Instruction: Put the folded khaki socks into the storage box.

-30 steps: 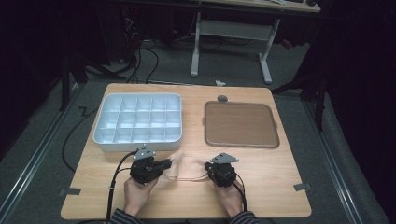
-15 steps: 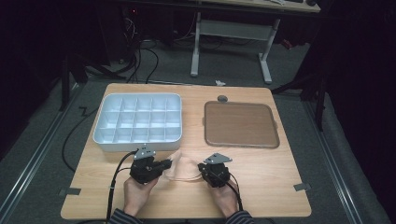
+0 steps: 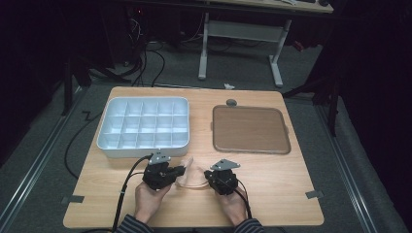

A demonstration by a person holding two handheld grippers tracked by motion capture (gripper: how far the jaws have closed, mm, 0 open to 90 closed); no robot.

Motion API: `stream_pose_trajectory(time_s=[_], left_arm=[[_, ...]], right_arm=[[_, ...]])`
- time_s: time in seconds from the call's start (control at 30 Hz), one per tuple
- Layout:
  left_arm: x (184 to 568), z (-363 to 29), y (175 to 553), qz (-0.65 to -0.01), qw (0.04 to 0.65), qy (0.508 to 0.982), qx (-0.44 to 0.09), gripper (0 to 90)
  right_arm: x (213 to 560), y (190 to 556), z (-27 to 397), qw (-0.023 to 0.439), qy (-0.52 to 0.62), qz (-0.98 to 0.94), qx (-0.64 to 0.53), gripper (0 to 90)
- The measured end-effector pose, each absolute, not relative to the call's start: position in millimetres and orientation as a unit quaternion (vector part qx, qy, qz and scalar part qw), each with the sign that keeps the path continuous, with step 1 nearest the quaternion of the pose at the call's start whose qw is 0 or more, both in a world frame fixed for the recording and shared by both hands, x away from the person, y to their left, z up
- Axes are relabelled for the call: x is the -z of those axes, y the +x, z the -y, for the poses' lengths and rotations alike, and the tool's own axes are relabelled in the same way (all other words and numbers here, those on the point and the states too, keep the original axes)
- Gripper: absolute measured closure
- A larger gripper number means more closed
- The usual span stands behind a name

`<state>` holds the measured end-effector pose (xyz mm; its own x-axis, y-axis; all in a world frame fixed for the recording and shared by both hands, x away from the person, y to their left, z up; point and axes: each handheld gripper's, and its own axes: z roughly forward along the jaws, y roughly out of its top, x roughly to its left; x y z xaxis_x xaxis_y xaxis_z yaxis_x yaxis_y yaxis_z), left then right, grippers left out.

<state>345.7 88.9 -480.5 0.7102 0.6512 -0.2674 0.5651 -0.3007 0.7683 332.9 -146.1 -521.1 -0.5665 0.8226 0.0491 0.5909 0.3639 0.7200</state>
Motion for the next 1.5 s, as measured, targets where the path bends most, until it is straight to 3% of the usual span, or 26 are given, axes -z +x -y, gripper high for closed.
stream_pose_trajectory(time_s=[0.97, 1.03, 1.23, 1.5], left_arm=[[510.6, -58.4, 354.2, -0.362, 0.413, 0.835, -0.034, 84.4], [510.5, -58.5, 353.8, -0.362, 0.416, 0.833, -0.035, 82.4], [504.7, -64.7, 351.8, -0.360, 0.425, 0.830, -0.039, 64.7], [493.3, -82.5, 346.2, -0.360, 0.458, 0.812, -0.032, 57.4]], right_arm=[[524.4, 334.9, 146.5, 0.159, 0.433, -0.813, -0.354, 86.6], [524.4, 334.9, 146.4, 0.158, 0.434, -0.813, -0.354, 86.6], [523.8, 335.4, 146.7, 0.158, 0.431, -0.813, -0.358, 86.5], [521.3, 336.0, 146.3, 0.157, 0.429, -0.813, -0.360, 86.3]])
